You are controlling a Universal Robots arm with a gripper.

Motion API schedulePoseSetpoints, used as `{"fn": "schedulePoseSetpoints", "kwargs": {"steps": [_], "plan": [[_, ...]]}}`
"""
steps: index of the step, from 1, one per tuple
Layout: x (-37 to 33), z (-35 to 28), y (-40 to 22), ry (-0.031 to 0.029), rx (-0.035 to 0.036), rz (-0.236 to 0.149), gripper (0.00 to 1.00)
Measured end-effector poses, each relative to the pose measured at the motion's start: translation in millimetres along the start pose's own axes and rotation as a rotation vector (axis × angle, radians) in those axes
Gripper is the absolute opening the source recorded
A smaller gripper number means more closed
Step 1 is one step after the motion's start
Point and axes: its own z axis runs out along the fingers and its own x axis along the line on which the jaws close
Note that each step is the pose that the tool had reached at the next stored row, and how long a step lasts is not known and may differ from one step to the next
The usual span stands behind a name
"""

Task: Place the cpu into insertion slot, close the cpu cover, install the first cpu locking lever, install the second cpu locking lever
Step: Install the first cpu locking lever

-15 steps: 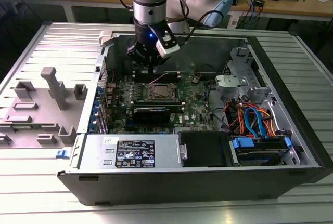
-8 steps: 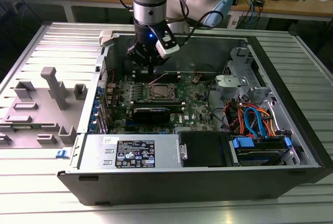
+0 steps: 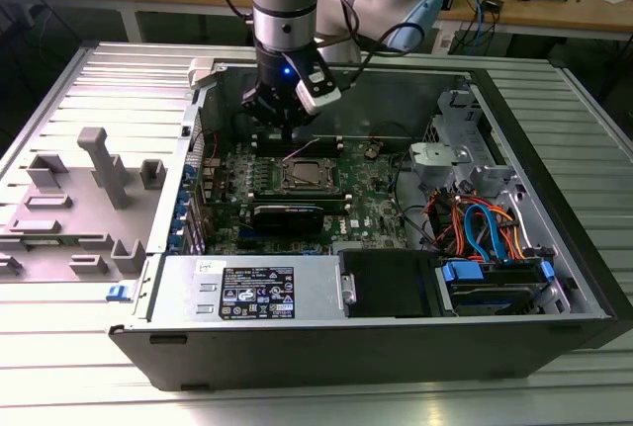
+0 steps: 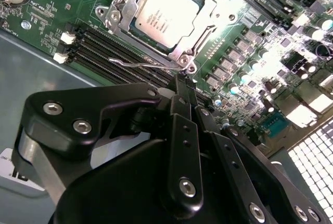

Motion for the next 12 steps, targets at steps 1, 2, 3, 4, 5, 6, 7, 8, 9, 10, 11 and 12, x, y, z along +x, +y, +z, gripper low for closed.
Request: {"fn": "schedulePoseSetpoints", "kwargs": {"steps": [1,2,3,4,5,6,7,8,9,10,11,12], "plan": [[-0.2,1.4,-0.1,-0.0001,-0.0022,0.0,0.11],[-0.6,3.4,-0.2,-0.0004,-0.008,0.0,0.11],[-2.1,5.3,-0.3,-0.0003,-0.0095,0.0,0.11],[-4.1,7.1,-0.4,-0.0004,-0.0124,0.0,0.11],[-5.4,8.1,-0.6,-0.0005,-0.0134,0.0,0.11],[-6.4,8.8,-0.6,-0.0005,-0.0139,0.0,0.11],[-7.6,9.9,-0.6,-0.0005,-0.0141,0.0,0.11],[-8.6,11.0,-0.7,-0.0004,-0.0141,0.0,0.11],[-11.8,14.3,-0.9,-0.0001,-0.0143,0.0,0.11],[-14.5,17.2,-0.1,-0.0001,-0.0149,0.0,0.11],[-19.4,19.4,2.5,0.0002,-0.0149,0.0,0.11],[-20.5,19.9,2.8,0.0002,-0.0149,0.0,0.11]]}}
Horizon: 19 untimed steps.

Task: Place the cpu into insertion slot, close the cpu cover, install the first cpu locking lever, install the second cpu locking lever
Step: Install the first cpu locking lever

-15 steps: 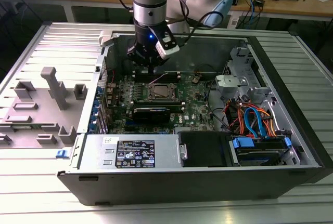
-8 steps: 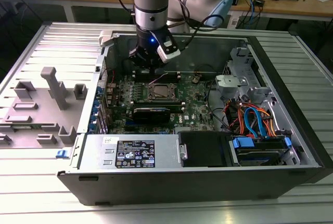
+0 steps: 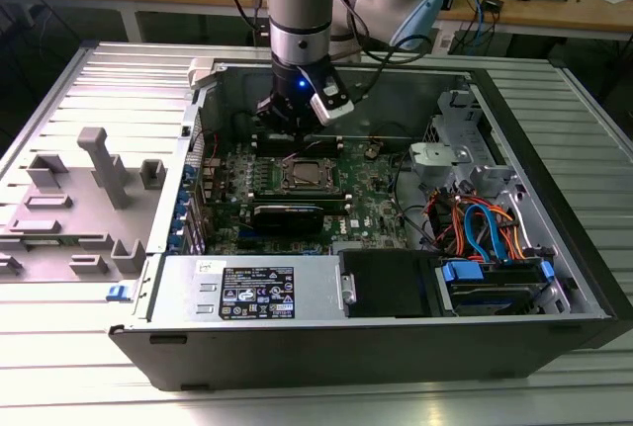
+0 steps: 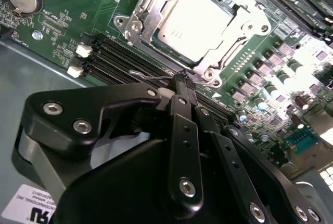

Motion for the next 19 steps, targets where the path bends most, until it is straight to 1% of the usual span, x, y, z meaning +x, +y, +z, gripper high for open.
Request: {"fn": "schedulePoseSetpoints", "kwargs": {"steps": [5,9,15,19], "plan": [[-5.7,2.0,0.7,0.0001,0.0,0.0,0.11],[-13.6,4.4,1.1,0.0001,0.0,0.0,0.11],[-19.6,6.7,0.7,0.0001,0.0,0.0,0.11],[-23.2,9.6,0.4,0.0001,0.0,0.0,0.11]]}}
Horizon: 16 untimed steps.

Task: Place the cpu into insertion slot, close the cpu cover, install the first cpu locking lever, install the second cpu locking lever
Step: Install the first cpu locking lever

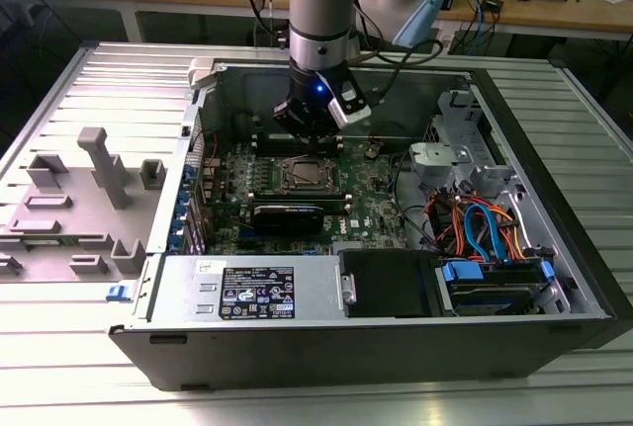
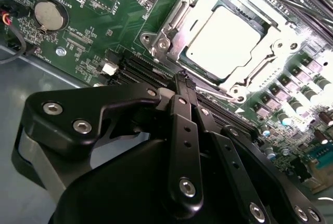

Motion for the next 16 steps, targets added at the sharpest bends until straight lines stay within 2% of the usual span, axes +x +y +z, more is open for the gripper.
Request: {"fn": "schedulePoseSetpoints", "kwargs": {"steps": [5,16], "plan": [[-0.8,4.6,-0.2,0.0,0.0,0.0,0.11],[-2.8,8.7,-0.4,0.0002,0.0002,0.0,0.11]]}}
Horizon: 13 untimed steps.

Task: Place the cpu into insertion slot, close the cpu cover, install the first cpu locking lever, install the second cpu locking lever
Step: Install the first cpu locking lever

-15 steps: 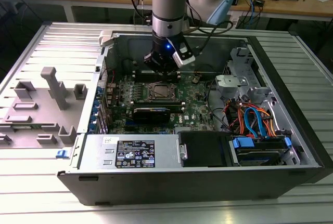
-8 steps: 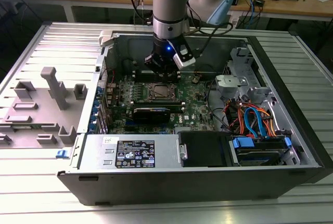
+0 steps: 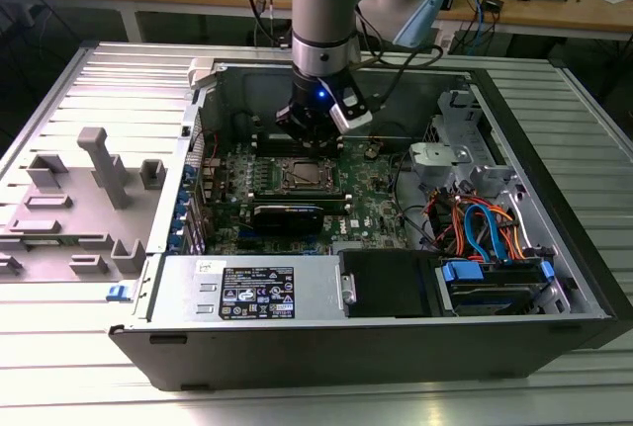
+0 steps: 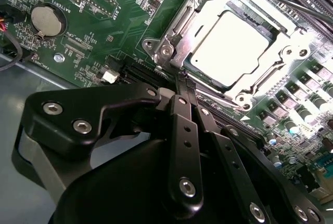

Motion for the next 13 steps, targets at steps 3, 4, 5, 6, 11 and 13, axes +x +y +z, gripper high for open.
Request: {"fn": "schedulePoseSetpoints", "kwargs": {"steps": [3,4,5,6,11,13], "plan": [[-0.8,0.2,0.2,-0.0004,-0.0003,0.0,0.11],[-0.8,0.2,0.2,-0.0003,-0.0003,0.0,0.11],[-0.9,0.2,0.2,-0.0002,-0.0002,0.0,0.11],[-0.9,0.0,0.2,-0.0001,-0.0001,0.0,0.11],[-1.2,-4.6,0.6,-0.0003,-0.0004,0.0,0.11],[-1.3,-4.7,0.6,-0.0003,-0.0004,0.0,0.11]]}}
